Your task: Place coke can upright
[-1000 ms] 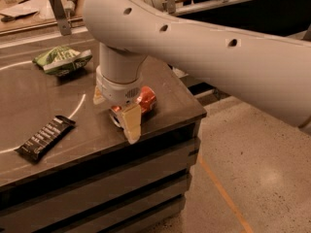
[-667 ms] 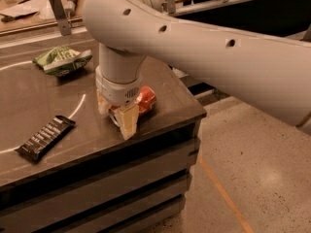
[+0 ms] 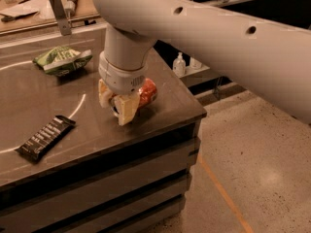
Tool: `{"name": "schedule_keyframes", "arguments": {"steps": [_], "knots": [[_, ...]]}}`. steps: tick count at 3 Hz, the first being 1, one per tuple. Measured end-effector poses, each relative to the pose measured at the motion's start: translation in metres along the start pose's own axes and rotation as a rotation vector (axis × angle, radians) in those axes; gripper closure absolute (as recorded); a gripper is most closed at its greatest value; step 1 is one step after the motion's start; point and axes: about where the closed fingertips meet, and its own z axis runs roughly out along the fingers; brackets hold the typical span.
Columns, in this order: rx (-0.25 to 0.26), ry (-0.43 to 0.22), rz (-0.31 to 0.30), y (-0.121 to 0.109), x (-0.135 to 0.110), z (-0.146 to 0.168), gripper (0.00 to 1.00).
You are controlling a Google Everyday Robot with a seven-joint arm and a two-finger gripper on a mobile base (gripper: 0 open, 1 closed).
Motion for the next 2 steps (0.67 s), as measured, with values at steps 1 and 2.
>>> {"name": "schedule_keyframes", "arguments": {"steps": [1,2], "knots": [[0.007,-0.164,0.1,-0.003,0.017,-0.045,1.0],[0.02,-0.353,0.179,-0.009,0.024,-0.085,1.0]]}}
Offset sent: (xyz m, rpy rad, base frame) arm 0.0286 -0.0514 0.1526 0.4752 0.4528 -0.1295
